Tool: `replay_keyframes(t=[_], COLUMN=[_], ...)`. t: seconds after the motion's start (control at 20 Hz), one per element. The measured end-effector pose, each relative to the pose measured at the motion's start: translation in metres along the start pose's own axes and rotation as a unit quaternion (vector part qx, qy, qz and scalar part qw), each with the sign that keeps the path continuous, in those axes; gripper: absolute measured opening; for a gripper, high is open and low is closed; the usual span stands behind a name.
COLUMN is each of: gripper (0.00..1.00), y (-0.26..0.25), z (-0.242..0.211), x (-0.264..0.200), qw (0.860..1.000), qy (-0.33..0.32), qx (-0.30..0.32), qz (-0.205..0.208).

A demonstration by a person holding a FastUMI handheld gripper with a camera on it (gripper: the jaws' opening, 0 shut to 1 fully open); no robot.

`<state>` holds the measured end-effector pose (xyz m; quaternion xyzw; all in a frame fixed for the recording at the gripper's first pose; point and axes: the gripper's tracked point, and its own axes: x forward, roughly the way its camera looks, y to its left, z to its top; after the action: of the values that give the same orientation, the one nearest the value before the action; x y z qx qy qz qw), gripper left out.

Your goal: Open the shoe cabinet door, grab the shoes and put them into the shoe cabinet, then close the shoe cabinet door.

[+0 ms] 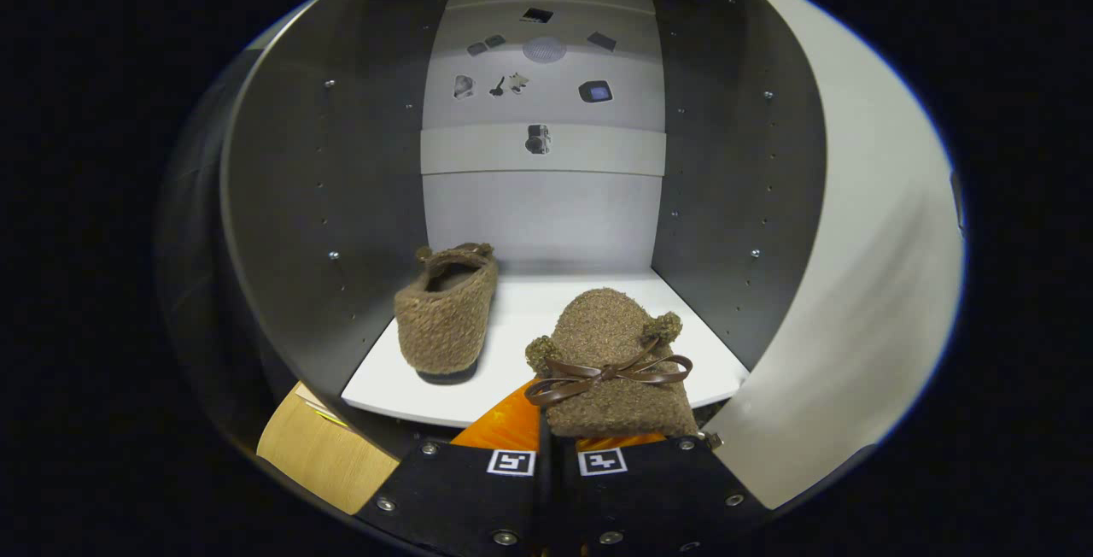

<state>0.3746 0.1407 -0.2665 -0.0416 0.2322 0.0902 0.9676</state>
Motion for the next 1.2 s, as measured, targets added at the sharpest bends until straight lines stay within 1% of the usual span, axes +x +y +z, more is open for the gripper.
replay_keyframes(t=[0.4,0.55,0.8,0.95,1.1,1.2], gripper=[0.04,0.05,0.05,0.05,0.04,0.08], y=[0.002,0.005,0.006,0.008,0.006,0.005], z=[0.027,0.038,0.050,0.054,0.047,0.047], x=[0.061,0.084,0.123,0.140,0.153,0.155], qw=[0.999,0.999,0.998,0.998,0.997,0.997], qy=[0.021,0.026,0.036,0.041,0.058,0.062], qx=[-0.029,-0.035,-0.041,-0.037,-0.039,-0.034], qz=[0.016,0.027,0.032,0.039,0.038,0.034])
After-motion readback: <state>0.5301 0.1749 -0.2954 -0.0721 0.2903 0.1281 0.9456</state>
